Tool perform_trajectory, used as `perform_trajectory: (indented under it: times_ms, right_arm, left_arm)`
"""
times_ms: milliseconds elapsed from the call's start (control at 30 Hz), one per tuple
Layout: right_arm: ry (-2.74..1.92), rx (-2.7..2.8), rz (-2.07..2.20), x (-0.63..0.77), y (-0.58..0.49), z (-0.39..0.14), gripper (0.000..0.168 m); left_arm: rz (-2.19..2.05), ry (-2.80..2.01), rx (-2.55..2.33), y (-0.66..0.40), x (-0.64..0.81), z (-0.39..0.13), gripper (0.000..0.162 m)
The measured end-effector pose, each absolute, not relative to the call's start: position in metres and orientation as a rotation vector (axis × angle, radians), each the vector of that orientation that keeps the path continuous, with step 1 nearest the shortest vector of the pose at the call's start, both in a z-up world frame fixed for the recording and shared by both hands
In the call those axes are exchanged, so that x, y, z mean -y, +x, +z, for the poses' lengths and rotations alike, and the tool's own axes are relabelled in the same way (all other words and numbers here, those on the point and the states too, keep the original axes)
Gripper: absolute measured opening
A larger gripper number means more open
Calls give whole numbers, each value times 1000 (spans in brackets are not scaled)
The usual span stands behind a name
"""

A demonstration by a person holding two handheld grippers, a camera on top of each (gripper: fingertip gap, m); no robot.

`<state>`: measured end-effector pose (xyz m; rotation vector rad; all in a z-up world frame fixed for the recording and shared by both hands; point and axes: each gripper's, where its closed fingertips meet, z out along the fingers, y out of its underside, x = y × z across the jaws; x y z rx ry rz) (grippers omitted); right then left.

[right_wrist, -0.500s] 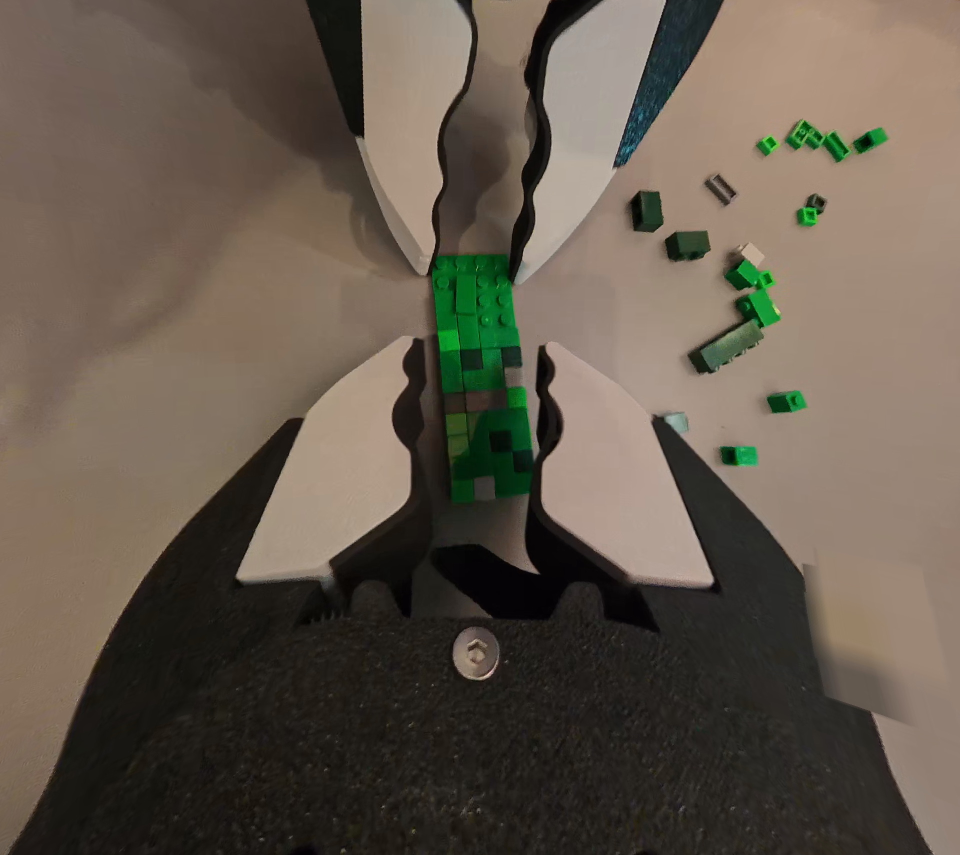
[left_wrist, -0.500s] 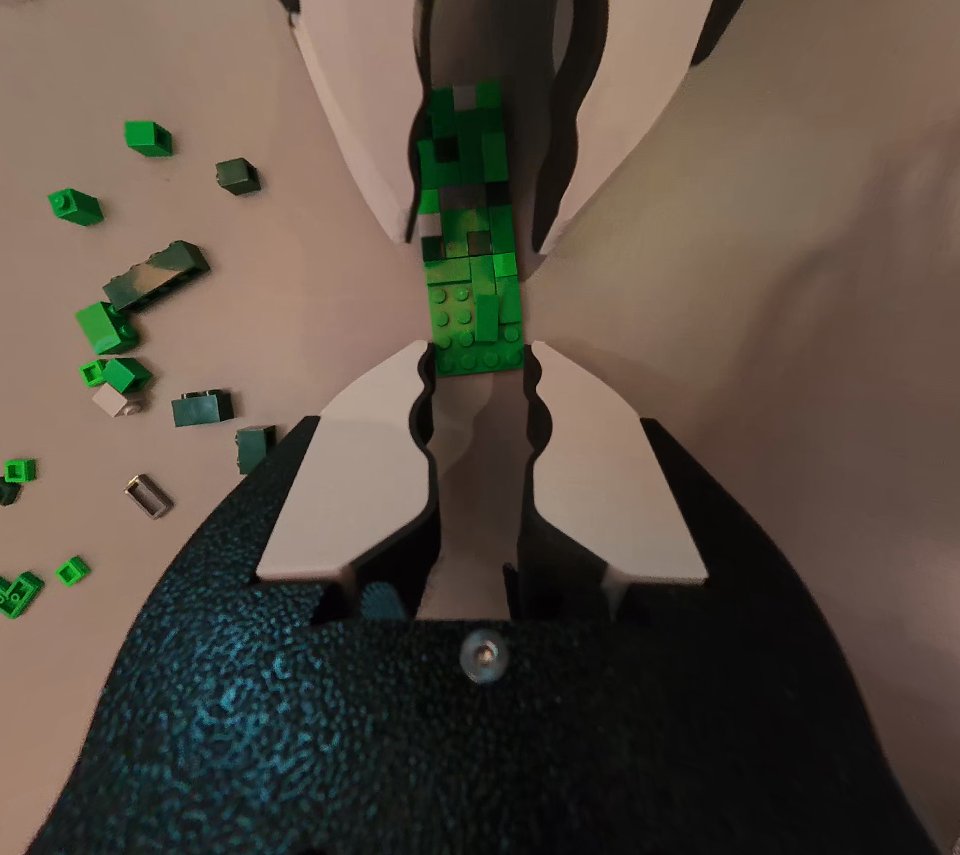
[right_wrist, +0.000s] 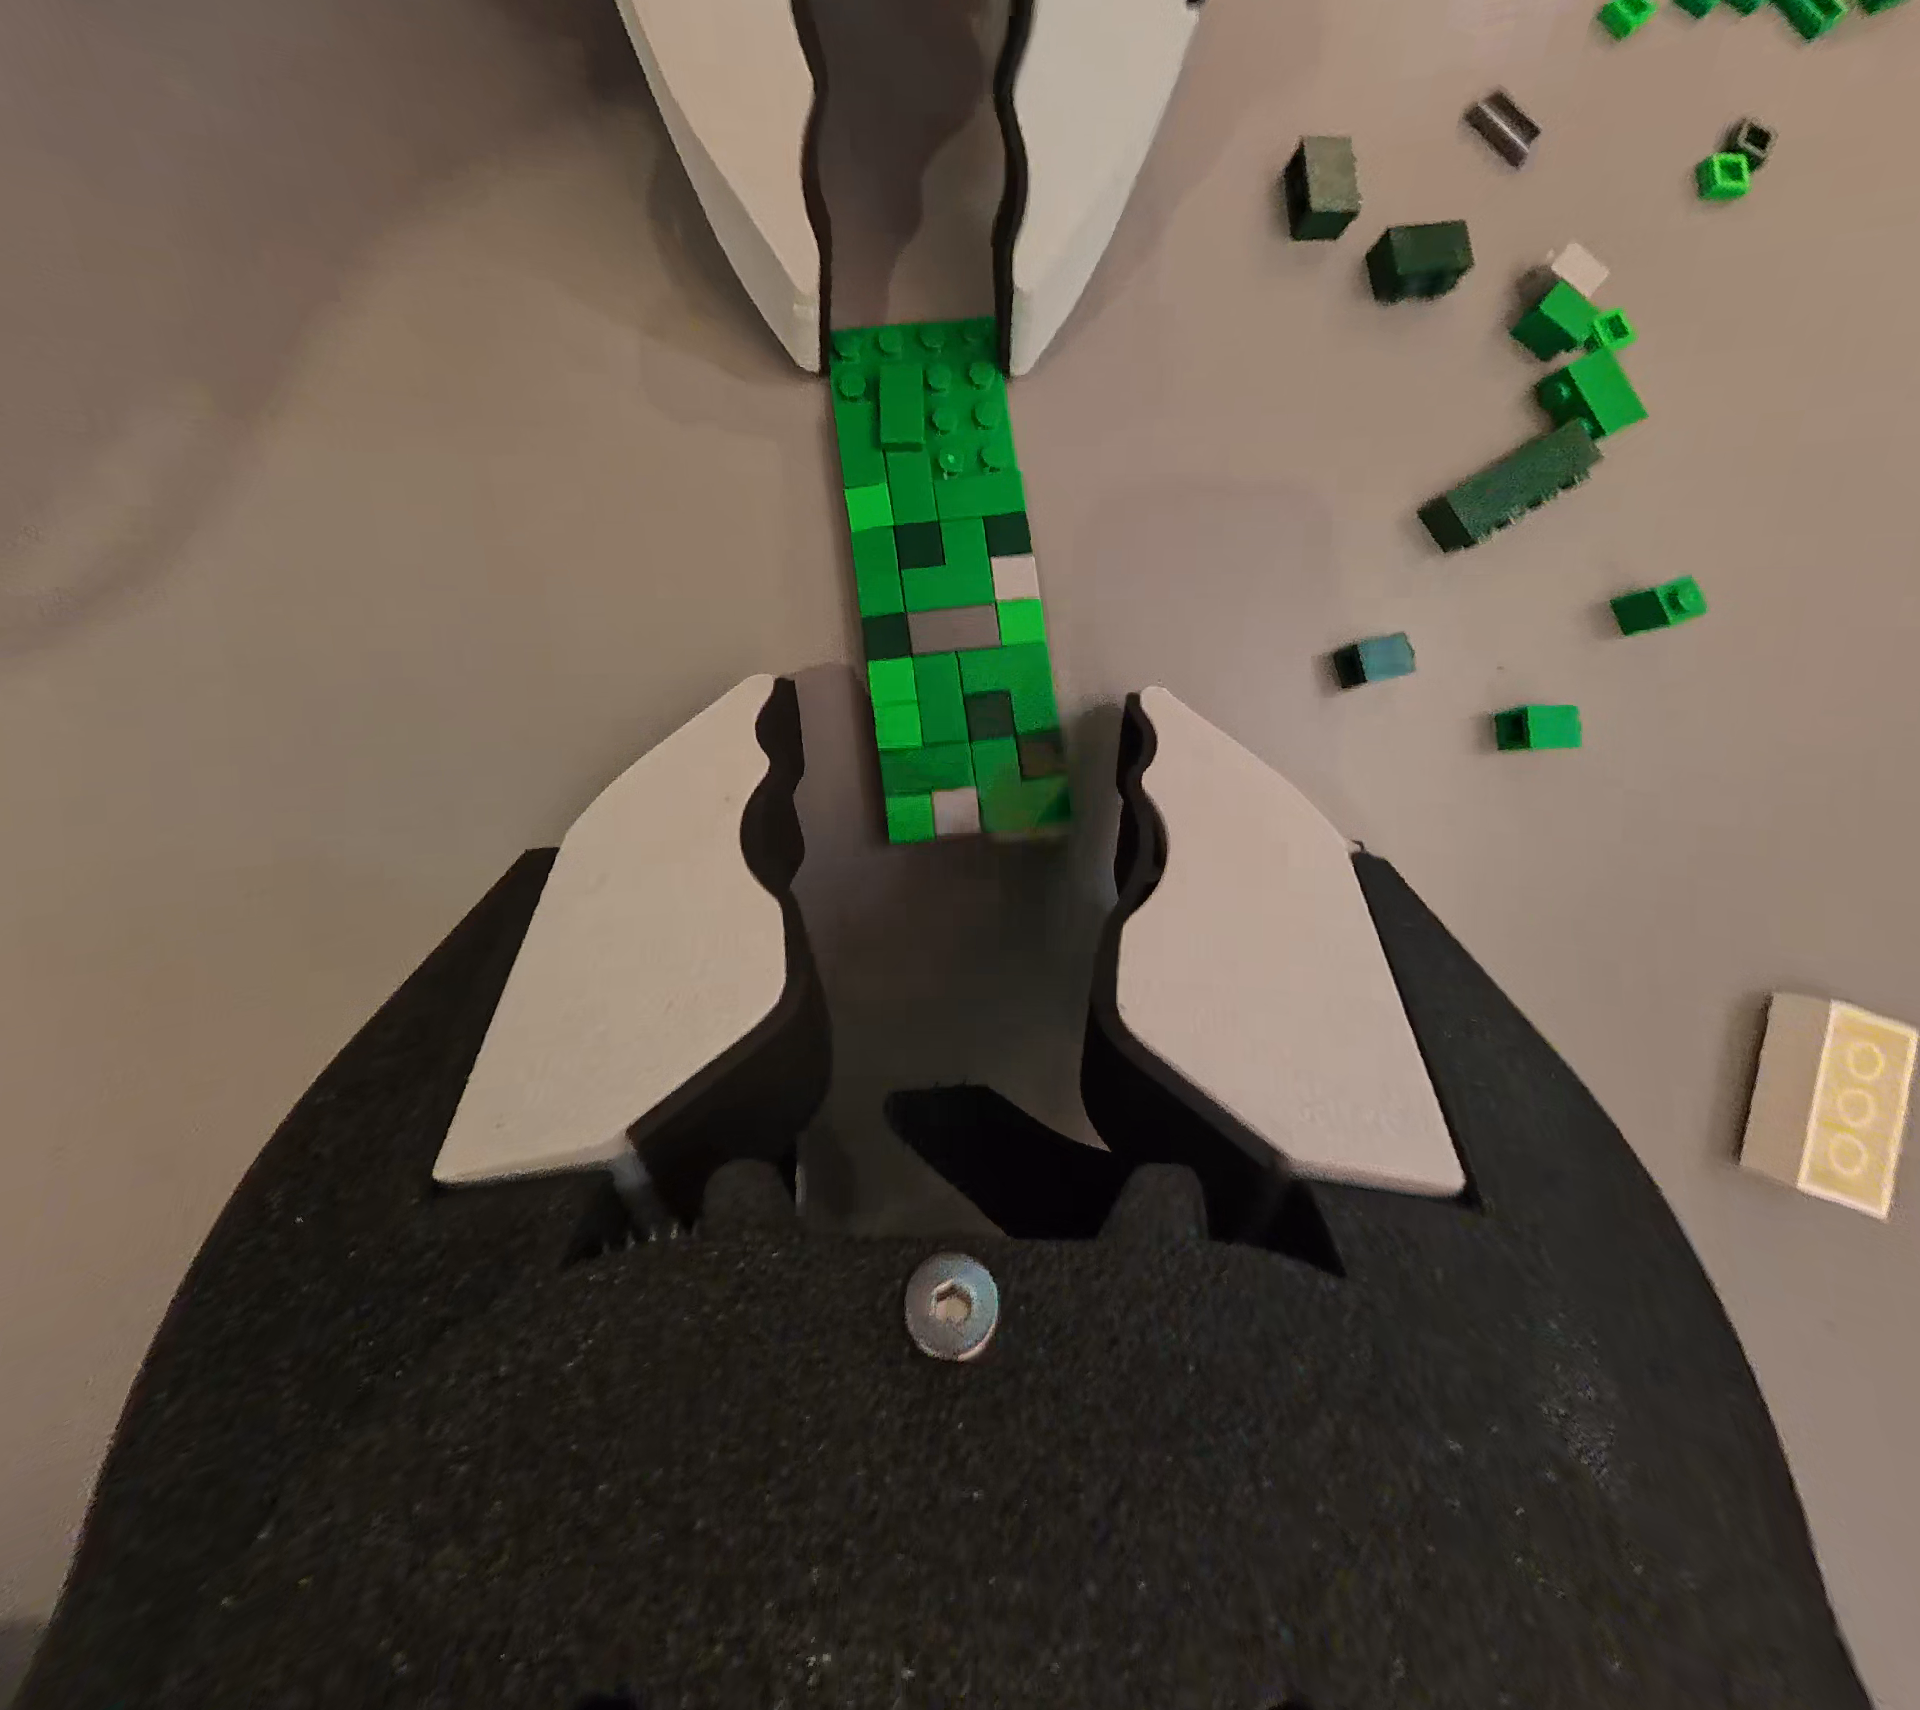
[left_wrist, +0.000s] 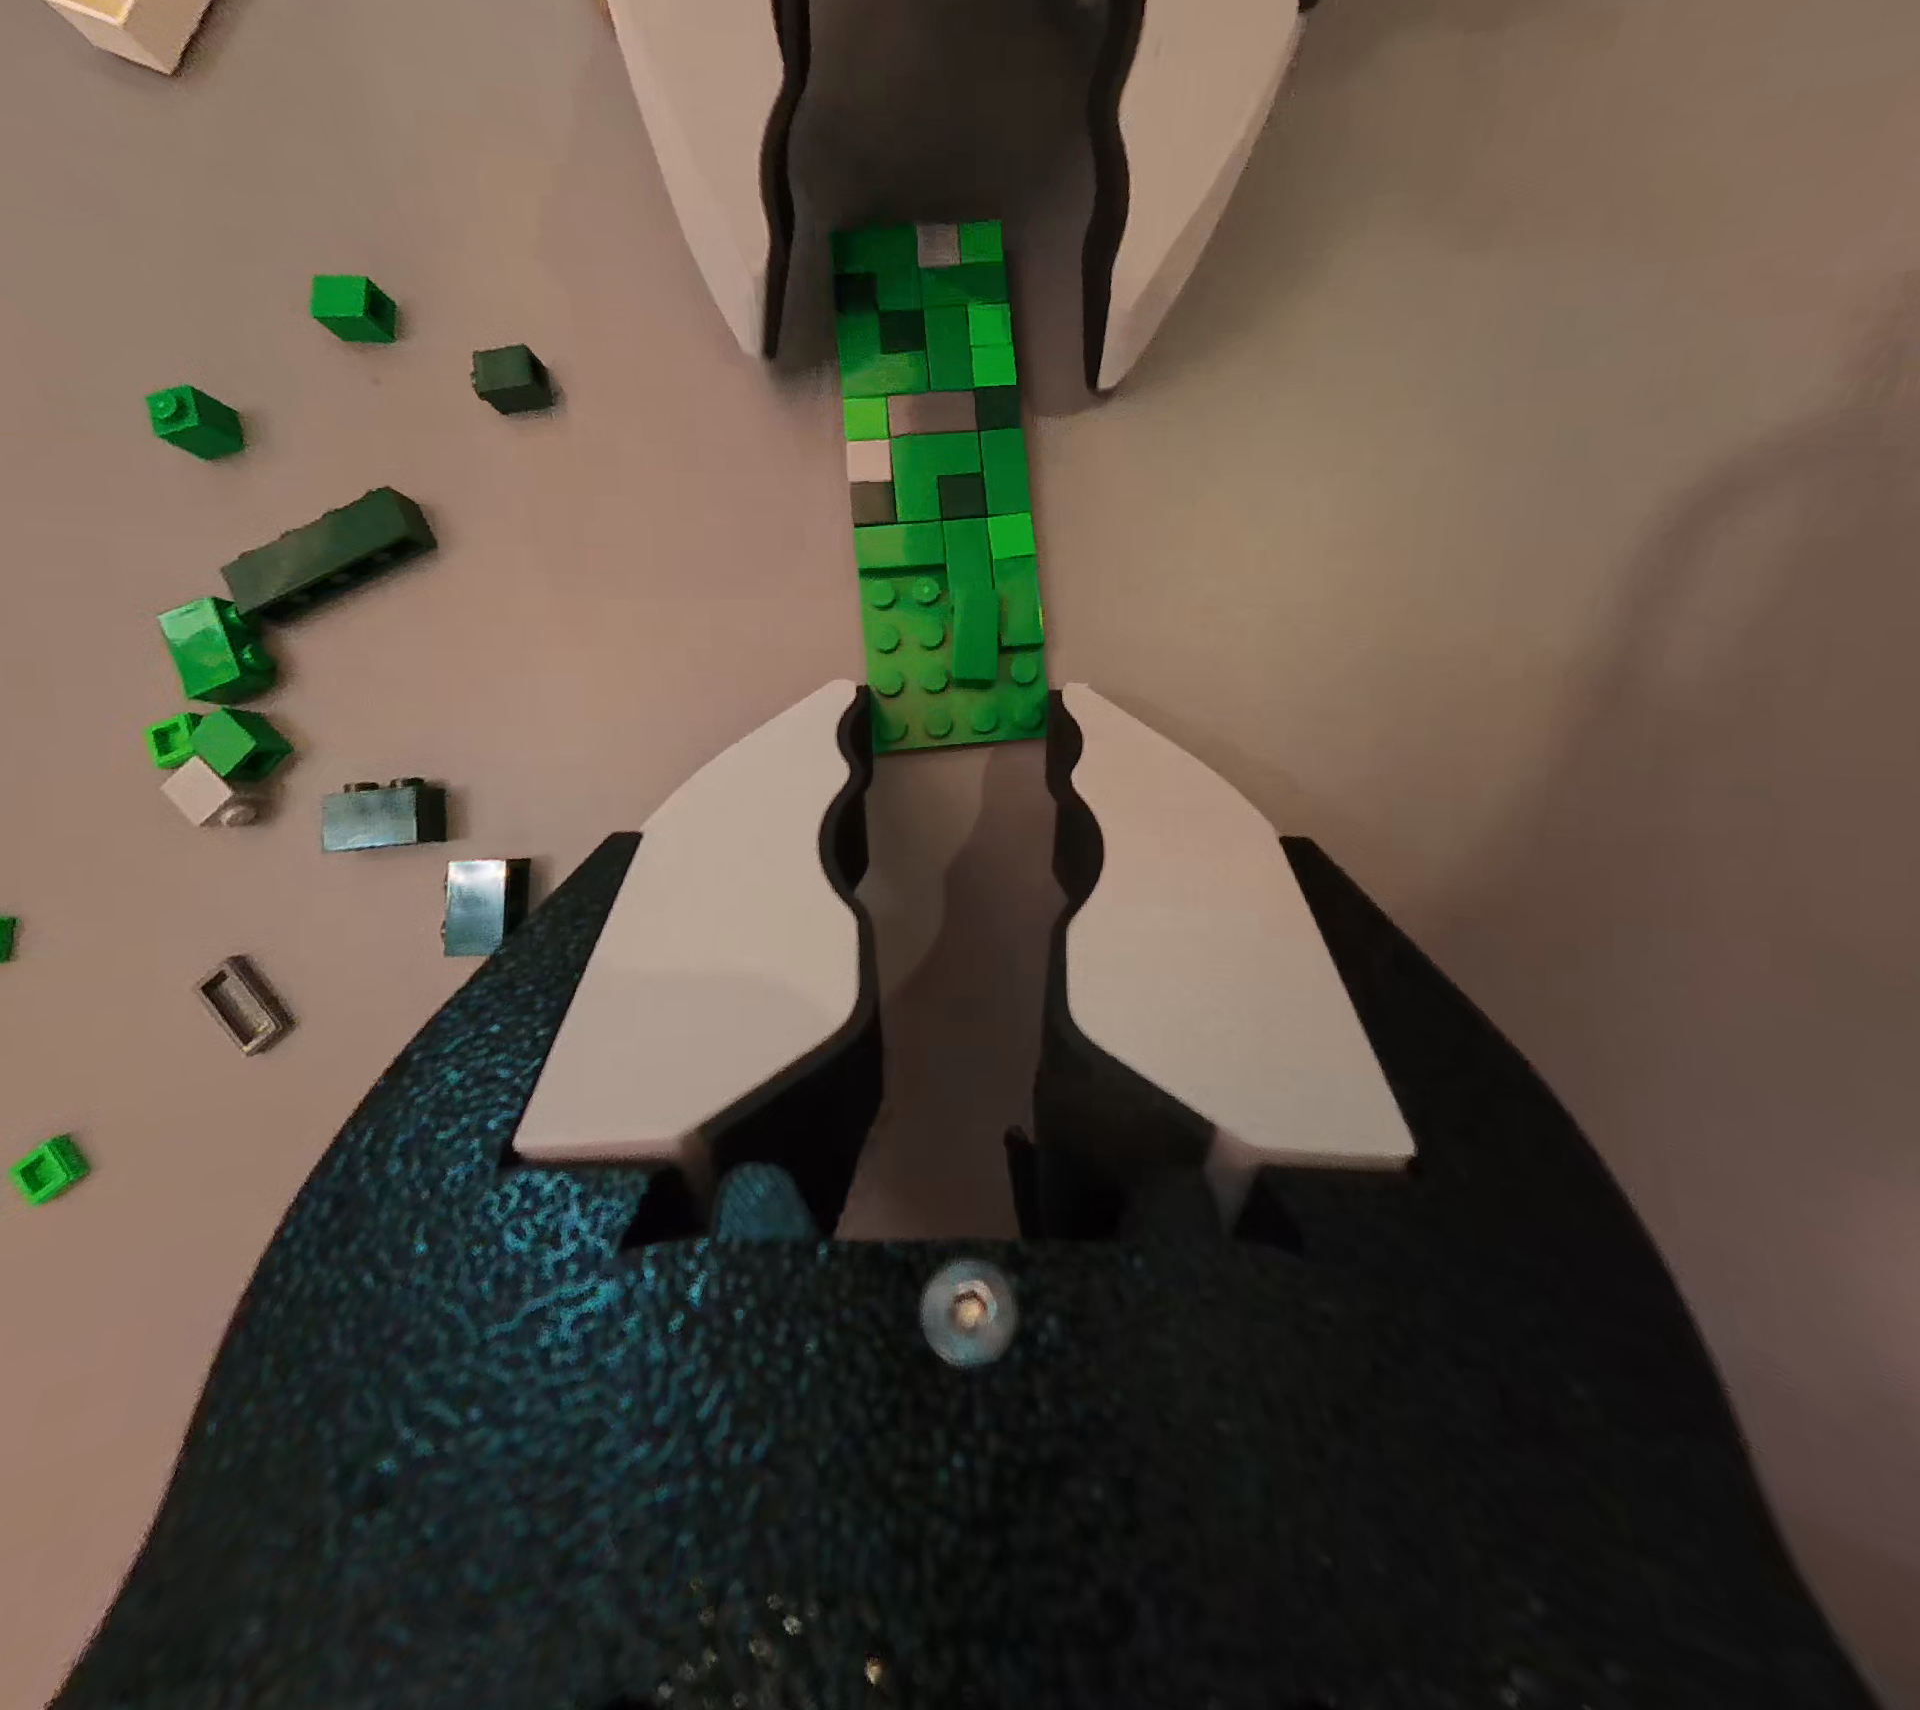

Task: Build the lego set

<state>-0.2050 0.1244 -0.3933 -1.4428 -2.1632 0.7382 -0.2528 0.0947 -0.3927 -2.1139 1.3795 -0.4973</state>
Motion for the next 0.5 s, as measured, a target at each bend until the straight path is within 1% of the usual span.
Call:
perform_trajectory:
  times_ms: [133, 267, 400, 500]
  right_arm:
    - [-1576, 2030, 917, -132, -196, -388, 63]
    - [-1775, 1764, 1071, -144, -187, -377, 61]
    - [-2062, 1415, 1306, -147, -176, -368, 48]
    - [-2167, 1242, 1538, -143, -175, -356, 46]
  left_arm:
    - [-509, -2096, -1354, -253, -94, -392, 31]
    - [-516, -2082, -1334, -254, -94, -391, 31]
    - [-543, -2065, -1308, -254, -94, -389, 31]
    - [-566, -2056, -1289, -254, -93, -389, 31]
